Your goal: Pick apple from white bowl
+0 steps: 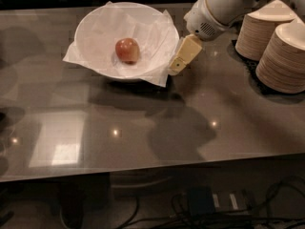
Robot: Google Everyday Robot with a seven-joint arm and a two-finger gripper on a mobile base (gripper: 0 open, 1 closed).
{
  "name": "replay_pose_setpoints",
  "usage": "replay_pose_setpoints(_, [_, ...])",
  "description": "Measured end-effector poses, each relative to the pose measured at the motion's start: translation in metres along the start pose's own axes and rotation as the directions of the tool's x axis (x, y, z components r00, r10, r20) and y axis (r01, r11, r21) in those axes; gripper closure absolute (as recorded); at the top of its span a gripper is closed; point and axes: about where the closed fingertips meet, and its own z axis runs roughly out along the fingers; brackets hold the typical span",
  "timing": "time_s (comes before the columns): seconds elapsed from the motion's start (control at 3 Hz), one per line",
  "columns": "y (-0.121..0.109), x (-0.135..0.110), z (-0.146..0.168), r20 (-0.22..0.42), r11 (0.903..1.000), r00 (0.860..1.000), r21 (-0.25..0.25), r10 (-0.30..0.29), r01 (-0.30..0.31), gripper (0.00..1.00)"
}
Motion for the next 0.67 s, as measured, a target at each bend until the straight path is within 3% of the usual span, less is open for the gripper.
replay_pose_setpoints(0.33, [-0.010,-0.035,0.032,0.075,0.9991,0.997,-0.031,-0.026,0.028,0.00])
replay_pose_setpoints(0.67, [-0.016,-0.081,0.062,0.161,0.9954,0.985,-0.060,-0.065,0.075,0.00])
